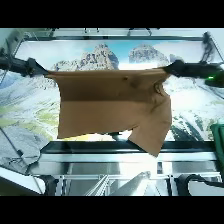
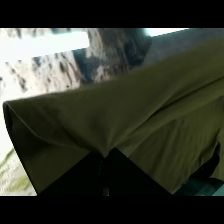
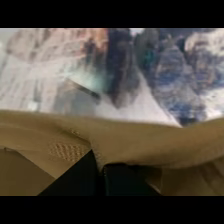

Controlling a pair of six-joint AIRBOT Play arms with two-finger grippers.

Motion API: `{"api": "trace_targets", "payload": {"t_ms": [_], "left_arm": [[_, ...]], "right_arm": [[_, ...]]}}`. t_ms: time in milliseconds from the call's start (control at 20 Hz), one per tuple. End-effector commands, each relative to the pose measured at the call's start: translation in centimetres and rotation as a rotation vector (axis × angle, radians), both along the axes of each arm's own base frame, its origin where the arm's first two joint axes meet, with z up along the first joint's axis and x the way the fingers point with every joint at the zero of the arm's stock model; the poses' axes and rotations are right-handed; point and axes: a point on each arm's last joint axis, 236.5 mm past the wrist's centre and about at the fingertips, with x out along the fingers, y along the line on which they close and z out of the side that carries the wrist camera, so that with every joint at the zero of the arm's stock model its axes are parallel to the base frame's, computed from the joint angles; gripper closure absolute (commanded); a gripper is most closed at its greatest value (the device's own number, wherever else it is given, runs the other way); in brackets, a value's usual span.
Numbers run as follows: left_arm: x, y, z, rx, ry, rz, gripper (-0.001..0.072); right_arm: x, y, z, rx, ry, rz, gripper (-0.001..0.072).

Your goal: Fold the shirts.

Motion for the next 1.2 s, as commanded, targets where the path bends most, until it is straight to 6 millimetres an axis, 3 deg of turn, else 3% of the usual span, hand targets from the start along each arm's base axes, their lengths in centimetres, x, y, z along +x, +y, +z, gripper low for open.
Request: {"api": "trace_targets", "payload": {"t_ms": [0, 200, 400, 550, 650, 700, 750, 800, 900, 1000, 1050, 1150], "left_arm": [[1.7, 0.3, -7.4, -0.076, 0.081, 0.013, 0.069], [2.1, -1.9, -12.2, -0.082, 0.131, -0.02, 0.0692], [1.6, -3.9, -14.2, -0.083, 0.172, -0.062, 0.0692], [1.1, -3.3, -16.0, 0.005, 0.201, -0.07, 0.07], [-0.4, -2.4, -17.2, 0.076, 0.288, -0.067, 0.0687], [-1.2, -2.0, -17.3, 0.092, 0.332, -0.064, 0.0553], [-1.8, -1.2, -16.9, 0.107, 0.369, -0.064, 0.0279], [-2.2, -0.5, -15.9, 0.111, 0.402, -0.054, -0.0007], [-2.2, 1.6, -12.6, 0.098, 0.447, 0.001, 0.0005], [-2.3, 3.3, -10.0, 0.083, 0.459, 0.081, 0.0007], [-3.4, 3.7, -9.2, 0.076, 0.478, 0.092, 0.0007], [-6.0, 3.5, -8.2, 0.061, 0.516, 0.08, 0.0007]], "right_arm": [[3.1, 0.2, -6.8, -0.026, 0.04, -0.069, 0.0684], [4.3, -0.8, -8.2, -0.055, 0.004, -0.09, 0.0684], [3.2, -1.1, -10.6, -0.148, 0.035, -0.022, 0.0685], [2.3, -0.4, -13.3, -0.134, 0.099, 0.017, 0.0684], [1.5, 0.2, -14.5, -0.114, 0.138, 0.046, 0.0683], [1.1, 0.4, -14.4, -0.101, 0.15, 0.062, 0.06], [0.7, 0.3, -13.8, -0.087, 0.152, 0.075, 0.0355], [0.3, -0.3, -12.7, -0.061, 0.159, 0.077, 0.0265], [-1.0, -2.5, -9.7, 0.017, 0.186, 0.06, 0.0265], [-3.7, -4.5, -7.4, 0.097, 0.258, 0.067, 0.0279], [-6.1, -5.3, -7.4, 0.111, 0.339, 0.086, 0.0279], [-11.4, -6.7, -9.1, 0.089, 0.514, 0.083, 0.0309]]}}
